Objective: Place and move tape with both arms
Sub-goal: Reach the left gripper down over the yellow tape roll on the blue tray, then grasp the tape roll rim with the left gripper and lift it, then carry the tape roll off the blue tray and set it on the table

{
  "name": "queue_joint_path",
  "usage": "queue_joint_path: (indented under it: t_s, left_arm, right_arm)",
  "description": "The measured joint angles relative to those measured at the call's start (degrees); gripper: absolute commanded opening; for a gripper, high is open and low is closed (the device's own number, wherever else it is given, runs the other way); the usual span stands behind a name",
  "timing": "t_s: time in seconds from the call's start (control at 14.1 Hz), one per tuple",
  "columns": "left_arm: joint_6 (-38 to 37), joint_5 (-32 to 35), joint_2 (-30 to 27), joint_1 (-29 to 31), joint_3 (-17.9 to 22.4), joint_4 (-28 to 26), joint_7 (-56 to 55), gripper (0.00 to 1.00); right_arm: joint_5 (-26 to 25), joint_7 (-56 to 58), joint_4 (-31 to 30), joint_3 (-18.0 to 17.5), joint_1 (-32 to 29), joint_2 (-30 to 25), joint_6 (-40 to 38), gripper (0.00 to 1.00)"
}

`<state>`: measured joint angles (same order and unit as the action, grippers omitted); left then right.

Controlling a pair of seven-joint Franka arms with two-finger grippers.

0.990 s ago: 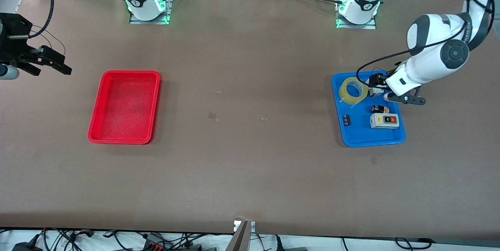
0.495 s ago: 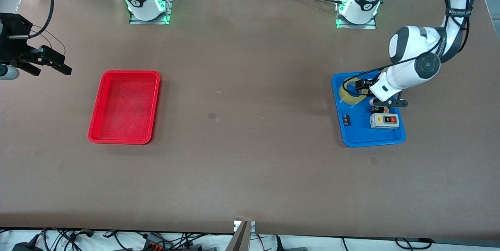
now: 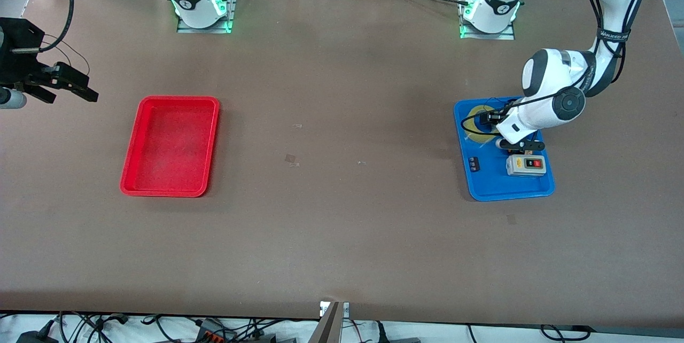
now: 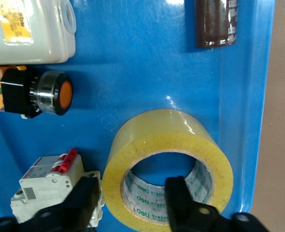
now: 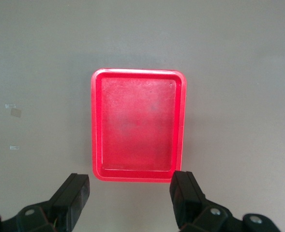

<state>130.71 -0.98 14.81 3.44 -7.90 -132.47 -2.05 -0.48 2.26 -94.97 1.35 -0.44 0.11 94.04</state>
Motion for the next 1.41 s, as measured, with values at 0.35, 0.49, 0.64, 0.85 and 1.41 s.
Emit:
queue_joint_path:
  t_s: [0.35, 0.49, 0.64, 0.85, 1.41]
  left_arm:
    - [-0.3, 0.1, -0.2, 0.1, 0.4, 0.3, 0.0, 0.00]
    - [-1.2, 0.1, -0.1, 0.0, 0.1, 1.0, 0.0, 0.00]
    - [-6.9, 0.1, 0.1, 0.0, -0.5, 4.7, -0.1, 0.00]
    - [-19.6, 0.0, 1.1, -0.9, -1.0, 15.7, -2.9, 0.00]
    - [-23.6, -7.1, 16.9, -19.0, -1.6, 37.5, -34.6, 0.00]
  right_arm:
    - [0.0, 0.0, 0.0, 0.0, 0.0, 0.0, 0.0, 1.00]
    - [0.0, 0.0, 0.0, 0.0, 0.0, 0.0, 0.0, 1.00]
    - [0.0, 0.0, 0.0, 0.0, 0.0, 0.0, -0.1, 1.00]
    - [0.0, 0.0, 0.0, 0.0, 0.0, 0.0, -0.1, 1.00]
    - [0.0, 0.0, 0.0, -0.1, 0.0, 0.0, -2.1, 1.00]
